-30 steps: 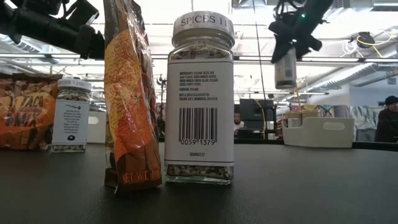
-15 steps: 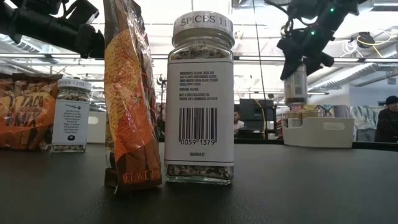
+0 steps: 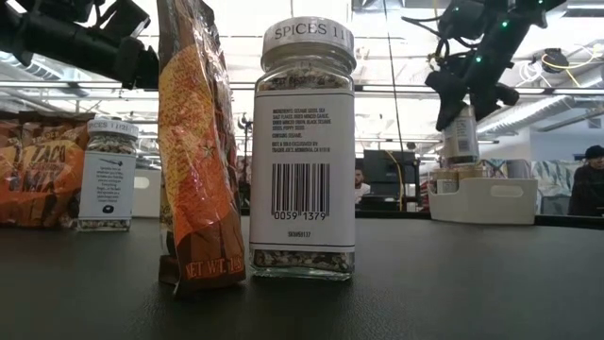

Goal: Sort spices by type
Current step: Put the gold seasoning bottle into the gray bin

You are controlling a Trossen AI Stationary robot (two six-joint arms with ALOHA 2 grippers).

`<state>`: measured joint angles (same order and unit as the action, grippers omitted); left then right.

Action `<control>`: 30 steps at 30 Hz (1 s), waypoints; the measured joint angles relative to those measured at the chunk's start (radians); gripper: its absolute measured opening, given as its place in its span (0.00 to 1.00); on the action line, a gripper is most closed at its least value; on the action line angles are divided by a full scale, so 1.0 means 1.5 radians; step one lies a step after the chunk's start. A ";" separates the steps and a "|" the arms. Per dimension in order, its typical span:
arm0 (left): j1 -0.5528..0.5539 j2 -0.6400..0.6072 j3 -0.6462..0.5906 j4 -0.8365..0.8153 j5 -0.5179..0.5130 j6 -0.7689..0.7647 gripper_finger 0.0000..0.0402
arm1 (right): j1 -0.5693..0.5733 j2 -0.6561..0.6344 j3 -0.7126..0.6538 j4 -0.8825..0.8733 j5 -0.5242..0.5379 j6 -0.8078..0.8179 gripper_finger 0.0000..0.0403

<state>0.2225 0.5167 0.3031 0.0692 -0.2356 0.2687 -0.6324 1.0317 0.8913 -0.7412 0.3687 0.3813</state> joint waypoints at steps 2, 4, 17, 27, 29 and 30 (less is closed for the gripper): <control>0.000 0.000 0.000 0.000 0.000 0.000 0.84 | -0.003 0.000 0.000 -0.005 0.000 0.000 0.65; 0.000 0.000 0.000 0.000 0.000 0.000 0.84 | -0.006 0.002 0.000 -0.009 0.001 0.003 0.65; 0.000 0.001 0.000 0.001 0.000 0.000 0.84 | -0.036 0.051 0.000 -0.021 0.067 0.069 0.65; 0.000 0.003 0.000 0.001 0.005 0.001 0.84 | -0.038 0.124 0.000 -0.026 0.128 0.169 0.65; 0.000 0.003 0.000 -0.001 0.012 0.000 0.84 | -0.037 0.133 0.000 -0.023 0.150 0.186 0.65; 0.000 0.003 0.000 -0.001 0.017 0.000 0.84 | -0.037 0.137 0.000 -0.021 0.157 0.195 0.65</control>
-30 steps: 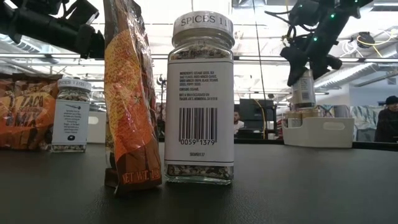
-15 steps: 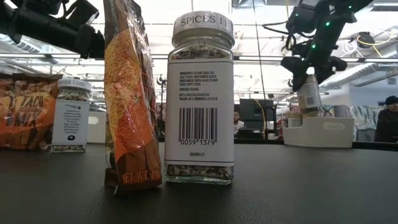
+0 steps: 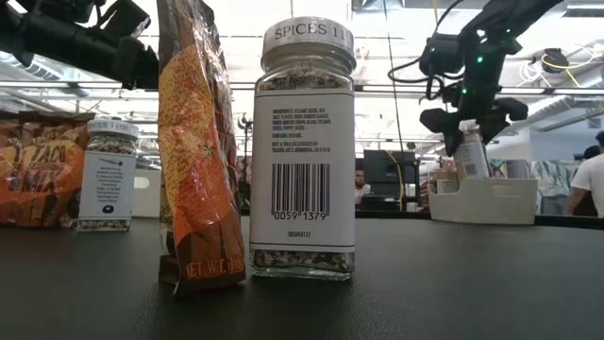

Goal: Sort spices by type
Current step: Put the gold seasoning bottle into the gray bin

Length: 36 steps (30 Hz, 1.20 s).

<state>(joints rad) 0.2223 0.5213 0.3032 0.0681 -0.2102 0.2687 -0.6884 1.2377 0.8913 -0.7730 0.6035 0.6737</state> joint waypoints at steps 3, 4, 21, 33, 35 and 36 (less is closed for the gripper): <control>0.000 0.000 0.000 0.001 0.003 0.000 0.84 | 0.000 0.016 0.000 0.005 0.005 0.018 0.65; 0.000 0.000 0.000 0.001 0.003 0.000 0.84 | 0.000 0.021 0.000 0.006 0.005 0.026 0.65; 0.000 0.000 0.000 -0.001 0.004 0.000 0.84 | 0.000 0.118 0.000 0.042 0.002 0.066 0.65; 0.000 0.000 0.000 -0.001 0.004 0.000 0.84 | 0.000 0.141 0.000 0.041 -0.018 0.027 0.78; 0.000 0.000 0.000 0.001 0.004 0.000 0.84 | 0.000 0.141 0.000 0.041 -0.018 0.027 0.80; 0.000 0.000 0.000 0.001 0.004 0.000 0.84 | 0.000 0.141 0.000 0.040 -0.018 0.027 0.81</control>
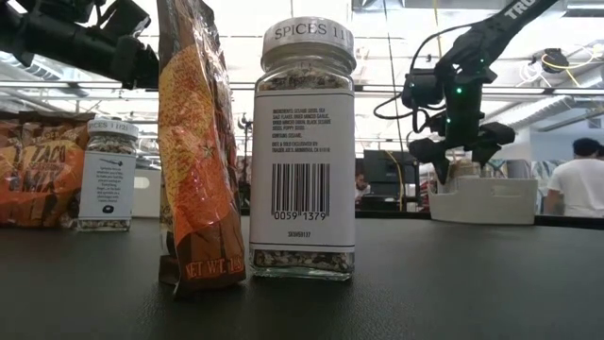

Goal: Sort spices by type
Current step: Put the gold seasoning bottle into the gray bin, then put the white seasoning bottle into the right white bin

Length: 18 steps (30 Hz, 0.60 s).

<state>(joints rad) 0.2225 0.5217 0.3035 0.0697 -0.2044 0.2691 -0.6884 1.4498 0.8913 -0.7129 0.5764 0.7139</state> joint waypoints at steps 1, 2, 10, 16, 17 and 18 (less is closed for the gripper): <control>0.000 0.000 0.000 0.000 0.000 0.000 0.84 | 0.000 0.000 0.000 0.000 0.000 -0.001 0.82; 0.000 0.000 0.000 0.000 0.000 0.000 0.84 | 0.000 0.000 0.000 0.000 0.000 -0.004 0.82; 0.000 0.000 0.000 0.010 0.000 0.000 0.84 | 0.000 -0.003 0.033 -0.030 0.001 -0.043 0.82; 0.000 0.000 0.000 -0.002 0.000 -0.001 0.84 | 0.000 -0.003 0.072 -0.047 0.020 -0.079 0.82; 0.000 0.000 0.000 -0.001 0.000 -0.001 0.84 | 0.000 -0.003 0.082 -0.053 0.021 -0.087 0.82; 0.000 0.000 0.000 0.001 0.000 -0.001 0.84 | 0.000 -0.003 0.092 -0.056 0.023 -0.098 0.82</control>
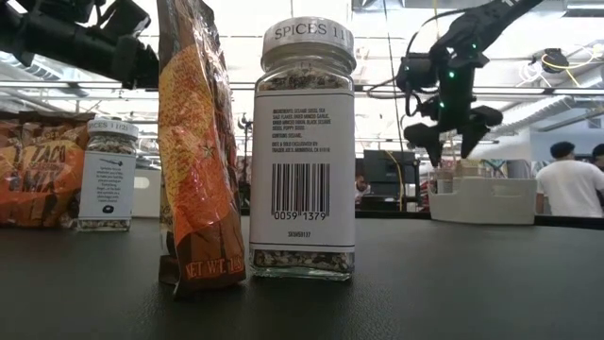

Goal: Sort spices by type
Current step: Put the white seasoning bottle into the right white bin

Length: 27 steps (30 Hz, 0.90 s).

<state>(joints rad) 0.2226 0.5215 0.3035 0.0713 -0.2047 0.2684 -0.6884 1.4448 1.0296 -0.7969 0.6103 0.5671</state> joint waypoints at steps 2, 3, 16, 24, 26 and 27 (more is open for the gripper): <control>0.000 0.000 0.000 0.003 0.000 0.000 0.84 | 0.000 0.000 0.022 -0.001 0.001 -0.022 0.82; 0.000 0.000 0.000 0.003 0.000 0.000 0.84 | 0.001 0.000 0.033 -0.001 0.000 -0.035 0.82; 0.000 0.021 0.000 0.008 0.186 0.035 0.84 | 0.156 0.000 0.122 0.253 -0.385 -0.218 0.82; 0.000 0.022 0.000 0.044 0.191 0.040 0.84 | 0.341 0.003 0.126 0.395 -0.426 -0.271 0.82; 0.000 0.021 0.000 0.053 0.191 0.040 0.84 | 0.377 0.008 0.126 0.407 -0.429 -0.281 0.82; 0.000 0.020 0.000 0.051 0.190 0.040 0.84 | 0.391 0.010 0.126 0.406 -0.428 -0.282 0.82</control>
<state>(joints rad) 0.2230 0.5520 0.3038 0.1480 0.0797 0.3276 -0.1012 1.4596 1.2190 -0.1879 -0.0321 0.1448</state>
